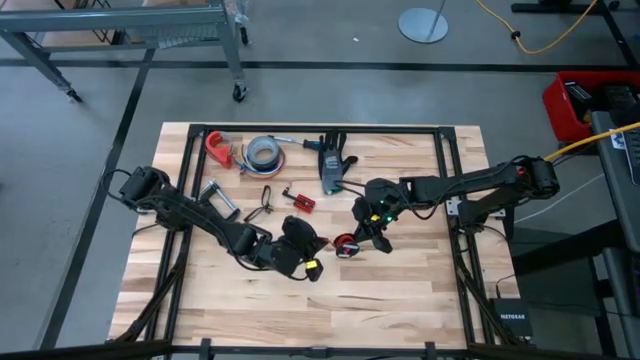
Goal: Coil cords
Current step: Coil the orange wire into the black spool
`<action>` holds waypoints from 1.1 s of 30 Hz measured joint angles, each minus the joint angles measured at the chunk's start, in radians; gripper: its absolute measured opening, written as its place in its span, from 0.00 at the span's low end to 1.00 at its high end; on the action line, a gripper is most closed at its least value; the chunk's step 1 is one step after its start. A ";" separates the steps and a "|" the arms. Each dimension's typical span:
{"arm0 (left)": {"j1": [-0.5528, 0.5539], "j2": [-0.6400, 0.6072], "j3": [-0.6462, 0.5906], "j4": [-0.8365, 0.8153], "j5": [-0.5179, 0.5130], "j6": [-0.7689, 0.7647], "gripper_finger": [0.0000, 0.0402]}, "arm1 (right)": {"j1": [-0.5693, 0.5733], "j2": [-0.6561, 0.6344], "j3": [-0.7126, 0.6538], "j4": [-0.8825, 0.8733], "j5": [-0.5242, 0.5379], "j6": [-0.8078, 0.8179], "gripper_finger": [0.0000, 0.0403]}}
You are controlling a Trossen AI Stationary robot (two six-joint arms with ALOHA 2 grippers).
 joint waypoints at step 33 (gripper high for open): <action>0.034 -0.001 0.002 0.092 0.101 0.054 0.00 | 0.000 0.002 -0.003 0.198 -0.071 -0.131 0.01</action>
